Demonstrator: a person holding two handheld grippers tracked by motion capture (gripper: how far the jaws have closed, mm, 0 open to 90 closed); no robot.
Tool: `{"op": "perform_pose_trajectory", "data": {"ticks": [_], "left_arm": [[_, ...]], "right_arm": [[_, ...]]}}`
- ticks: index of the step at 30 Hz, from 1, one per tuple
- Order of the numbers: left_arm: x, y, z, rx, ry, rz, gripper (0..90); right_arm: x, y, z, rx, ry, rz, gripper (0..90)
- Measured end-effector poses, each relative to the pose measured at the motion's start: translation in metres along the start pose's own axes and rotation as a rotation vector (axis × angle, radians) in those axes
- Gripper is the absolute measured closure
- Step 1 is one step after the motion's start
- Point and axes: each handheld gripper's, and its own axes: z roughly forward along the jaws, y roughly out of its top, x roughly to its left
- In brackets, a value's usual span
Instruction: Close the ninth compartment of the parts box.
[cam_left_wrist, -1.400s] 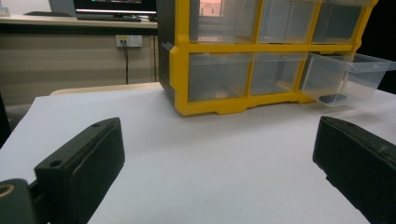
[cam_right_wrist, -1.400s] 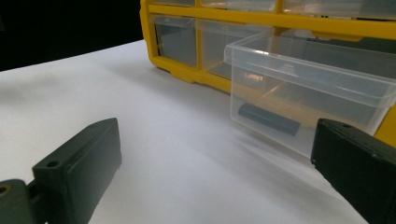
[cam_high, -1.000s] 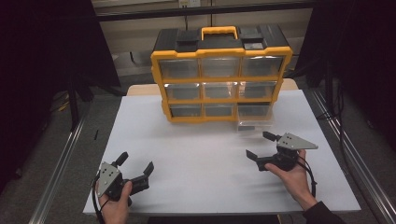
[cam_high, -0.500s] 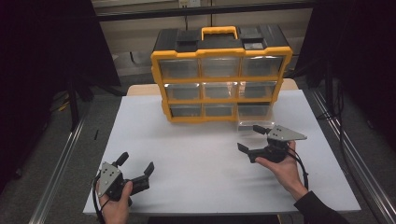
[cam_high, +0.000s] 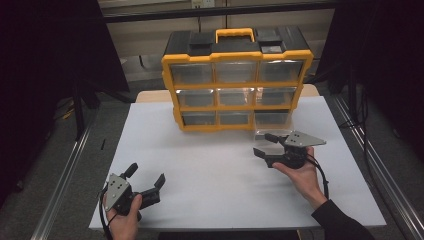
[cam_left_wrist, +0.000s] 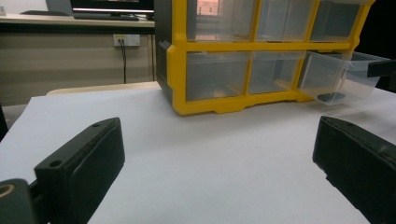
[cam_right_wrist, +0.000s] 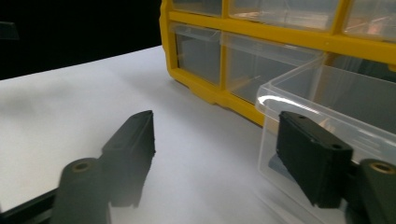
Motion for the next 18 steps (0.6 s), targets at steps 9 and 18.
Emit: {"op": "perform_pose_trajectory", "data": {"ticks": [9, 18], "left_arm": [[0.000, -0.001, 0.000, 0.003, 0.000, -0.001, 2.3], [-0.001, 0.000, 0.001, 0.002, 0.001, -0.003, 2.3]], "right_arm": [[-0.004, -0.002, 0.010, 0.026, 0.028, -0.002, 41.6], [-0.014, 0.003, 0.013, 0.035, 0.029, 0.010, 57.1]]}}
